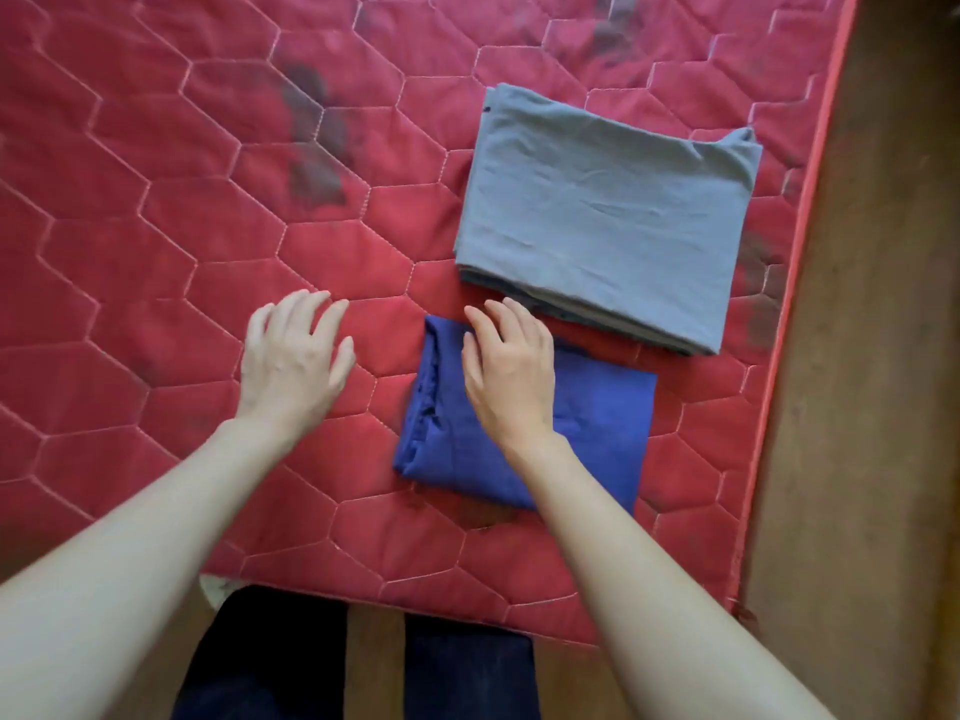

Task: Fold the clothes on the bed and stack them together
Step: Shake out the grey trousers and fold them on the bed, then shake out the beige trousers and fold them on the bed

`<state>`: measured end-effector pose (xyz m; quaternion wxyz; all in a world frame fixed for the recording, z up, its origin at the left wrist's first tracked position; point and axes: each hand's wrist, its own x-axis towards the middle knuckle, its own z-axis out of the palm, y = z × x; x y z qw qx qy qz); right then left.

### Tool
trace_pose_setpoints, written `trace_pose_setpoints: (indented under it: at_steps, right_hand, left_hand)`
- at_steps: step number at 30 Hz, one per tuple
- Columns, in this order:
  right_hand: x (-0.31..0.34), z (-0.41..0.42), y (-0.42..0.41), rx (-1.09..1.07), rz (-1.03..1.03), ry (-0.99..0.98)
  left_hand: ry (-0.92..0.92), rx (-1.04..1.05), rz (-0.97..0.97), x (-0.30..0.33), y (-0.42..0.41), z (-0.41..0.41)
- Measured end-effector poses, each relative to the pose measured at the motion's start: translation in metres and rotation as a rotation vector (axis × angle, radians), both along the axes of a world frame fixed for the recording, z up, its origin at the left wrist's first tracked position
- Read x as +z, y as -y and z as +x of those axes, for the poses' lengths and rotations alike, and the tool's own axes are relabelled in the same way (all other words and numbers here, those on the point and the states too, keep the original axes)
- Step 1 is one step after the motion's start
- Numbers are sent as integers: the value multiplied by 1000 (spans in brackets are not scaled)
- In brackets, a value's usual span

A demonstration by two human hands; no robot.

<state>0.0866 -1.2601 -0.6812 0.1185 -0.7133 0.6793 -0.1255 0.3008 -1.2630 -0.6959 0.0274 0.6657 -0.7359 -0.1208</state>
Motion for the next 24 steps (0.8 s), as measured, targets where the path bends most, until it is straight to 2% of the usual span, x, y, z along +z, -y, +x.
trace_pose_setpoints:
  at_steps: [8, 14, 24]
  right_hand:
    - [-18, 151, -68, 127, 110, -32]
    - [4, 282, -100, 280, 189, -83]
    - [63, 459, -66, 460, 119, -113]
  left_hand:
    - [11, 165, 9, -17, -94, 152]
    - [13, 252, 17, 14, -160, 280]
    - [-9, 470, -12, 75, -166, 426]
